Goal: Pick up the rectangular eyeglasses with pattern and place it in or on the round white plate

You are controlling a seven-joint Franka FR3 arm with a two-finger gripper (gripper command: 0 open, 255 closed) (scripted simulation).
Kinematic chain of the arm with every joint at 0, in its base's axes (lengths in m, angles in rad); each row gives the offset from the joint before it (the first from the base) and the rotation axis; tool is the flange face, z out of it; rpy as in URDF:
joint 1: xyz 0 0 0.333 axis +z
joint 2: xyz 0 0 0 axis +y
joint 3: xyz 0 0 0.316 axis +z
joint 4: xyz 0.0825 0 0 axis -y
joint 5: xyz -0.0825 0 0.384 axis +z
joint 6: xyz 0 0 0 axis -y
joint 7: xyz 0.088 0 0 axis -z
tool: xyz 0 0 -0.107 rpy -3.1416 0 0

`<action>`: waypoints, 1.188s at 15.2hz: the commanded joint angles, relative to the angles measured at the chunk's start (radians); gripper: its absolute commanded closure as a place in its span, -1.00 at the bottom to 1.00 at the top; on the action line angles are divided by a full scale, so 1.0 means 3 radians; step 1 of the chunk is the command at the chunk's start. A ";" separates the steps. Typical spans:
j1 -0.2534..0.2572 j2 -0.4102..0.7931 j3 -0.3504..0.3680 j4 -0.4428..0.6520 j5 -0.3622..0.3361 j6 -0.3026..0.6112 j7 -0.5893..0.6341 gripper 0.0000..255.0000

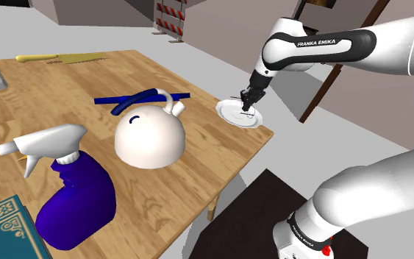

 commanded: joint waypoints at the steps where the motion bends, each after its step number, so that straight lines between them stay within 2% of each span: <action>1: 0.0000 0.0000 0.0000 0.0000 0.0000 0.0000 0.0000 -1.00; 6: 0.0000 0.0000 0.0000 0.0000 0.0000 0.0000 0.0000 -1.00; 10: -0.0006 -0.0103 -0.0009 0.0335 -0.0010 -0.0438 0.0004 -1.00; 18: -0.0006 -0.0103 -0.0009 0.0335 -0.0010 -0.0438 0.0004 -1.00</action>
